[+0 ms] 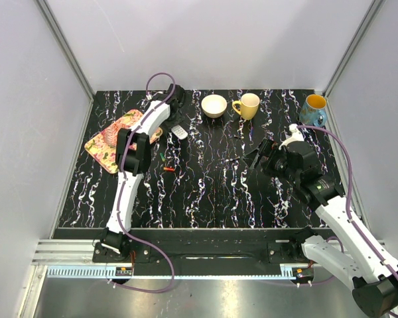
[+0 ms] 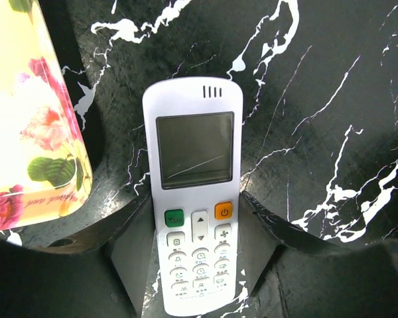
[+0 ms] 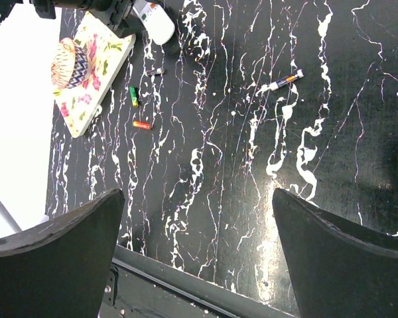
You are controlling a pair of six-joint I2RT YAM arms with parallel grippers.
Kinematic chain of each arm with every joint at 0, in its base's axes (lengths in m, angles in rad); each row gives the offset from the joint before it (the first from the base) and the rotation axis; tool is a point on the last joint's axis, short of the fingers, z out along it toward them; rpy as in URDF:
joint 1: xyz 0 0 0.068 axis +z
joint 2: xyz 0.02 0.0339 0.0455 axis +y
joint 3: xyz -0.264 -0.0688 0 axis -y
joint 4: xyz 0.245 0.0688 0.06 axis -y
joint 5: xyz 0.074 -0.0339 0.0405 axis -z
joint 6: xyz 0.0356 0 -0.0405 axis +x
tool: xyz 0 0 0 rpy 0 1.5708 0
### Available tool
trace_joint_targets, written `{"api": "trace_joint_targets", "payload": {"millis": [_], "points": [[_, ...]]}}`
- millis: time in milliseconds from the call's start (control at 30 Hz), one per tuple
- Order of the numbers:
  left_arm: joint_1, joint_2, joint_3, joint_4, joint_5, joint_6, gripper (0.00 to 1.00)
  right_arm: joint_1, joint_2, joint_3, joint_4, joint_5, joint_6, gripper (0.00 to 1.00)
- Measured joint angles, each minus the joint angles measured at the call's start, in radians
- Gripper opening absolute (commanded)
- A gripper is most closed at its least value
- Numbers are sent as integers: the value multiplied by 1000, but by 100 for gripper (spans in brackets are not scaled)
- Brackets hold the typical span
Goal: Load the batteries into the remote control
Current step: Pick up the remote control from the center of the board, then adjust the remote control.
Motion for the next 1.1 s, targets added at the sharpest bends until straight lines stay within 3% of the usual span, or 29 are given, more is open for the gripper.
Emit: {"api": "trace_joint_targets", "payload": {"millis": [100, 267, 467, 700, 833, 933, 1100], "points": [[2, 0, 0, 1, 0, 3, 30, 0, 0, 0, 0, 0, 0, 100], [3, -13, -25, 30, 8, 19, 18, 0, 0, 0, 0, 1, 3, 100], [5, -188, -285, 184, 135, 47, 13, 0, 5, 10, -7, 8, -6, 100], [2, -742, -911, 722, 436, 54, 11, 0, 44, 46, 40, 24, 5, 100], [-13, -1020, -1224, 1064, 607, 31, 6, 0, 62, 35, 137, -64, 38, 100], [-31, -1128, -1371, 1231, 721, 22, 0, 0, 113, 34, 232, -191, 85, 100], [-63, -1283, -1536, 1427, 850, 2, 0, 0, 175, -44, 479, -410, 204, 100]]}}
